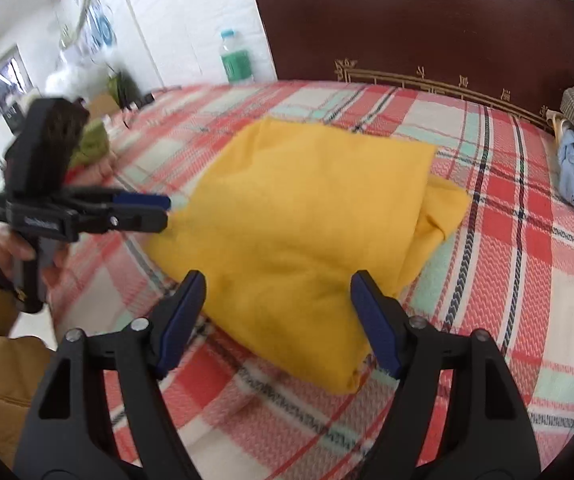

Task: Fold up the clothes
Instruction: 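Grasp the folded yellow T-shirt edge with both tools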

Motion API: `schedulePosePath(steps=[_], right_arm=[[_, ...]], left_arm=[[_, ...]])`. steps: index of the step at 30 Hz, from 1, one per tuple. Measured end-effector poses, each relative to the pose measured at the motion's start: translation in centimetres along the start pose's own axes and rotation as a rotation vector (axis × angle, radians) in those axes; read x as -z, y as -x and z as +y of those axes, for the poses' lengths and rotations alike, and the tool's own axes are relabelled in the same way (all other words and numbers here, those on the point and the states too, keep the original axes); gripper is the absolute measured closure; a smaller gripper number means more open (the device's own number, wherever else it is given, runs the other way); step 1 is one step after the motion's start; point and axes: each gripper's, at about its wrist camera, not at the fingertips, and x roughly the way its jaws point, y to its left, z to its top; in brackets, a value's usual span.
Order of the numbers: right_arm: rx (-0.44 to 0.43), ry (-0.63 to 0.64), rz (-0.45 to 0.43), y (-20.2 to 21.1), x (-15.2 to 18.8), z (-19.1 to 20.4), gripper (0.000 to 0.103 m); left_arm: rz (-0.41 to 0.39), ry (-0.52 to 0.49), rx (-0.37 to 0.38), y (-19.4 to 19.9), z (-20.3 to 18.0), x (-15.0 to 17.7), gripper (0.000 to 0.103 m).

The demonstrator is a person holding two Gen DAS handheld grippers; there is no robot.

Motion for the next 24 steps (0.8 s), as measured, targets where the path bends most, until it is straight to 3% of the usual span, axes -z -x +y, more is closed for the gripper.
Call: schedulePosePath(steps=[7,9,12,15,20,24], right_arm=[[0.067,0.071,0.098,-2.1,0.8,1.2,0.027],[0.044,0.056,0.082,-1.5,0.5,0.9,0.027],[-0.017,-0.04,0.011,0.5,0.1,-1.2,0.027],[-0.037,-0.175,-0.031,2.0,0.1,-4.5,0.025],[-0.084,-0.363,-0.012,1.1,0.6,-9.0,0.024],[-0.123,-0.479,-0.001,-0.8,0.5,-11.2,0.024]], left_arm=[[0.06,-0.062,-0.072,-2.2,-1.9,0.9,0.033],[0.054,-0.065,-0.085,-2.1,-2.0,0.7,0.033],[0.04,-0.03,-0.108,-1.6,-1.4,0.4,0.023],[0.04,0.028,-0.078,-1.4,-0.6,0.2,0.023],[0.075,0.06,-0.011,-2.4,-0.6,0.1,0.023],[0.091,0.062,0.007,-2.9,-0.9,-0.1,0.016]])
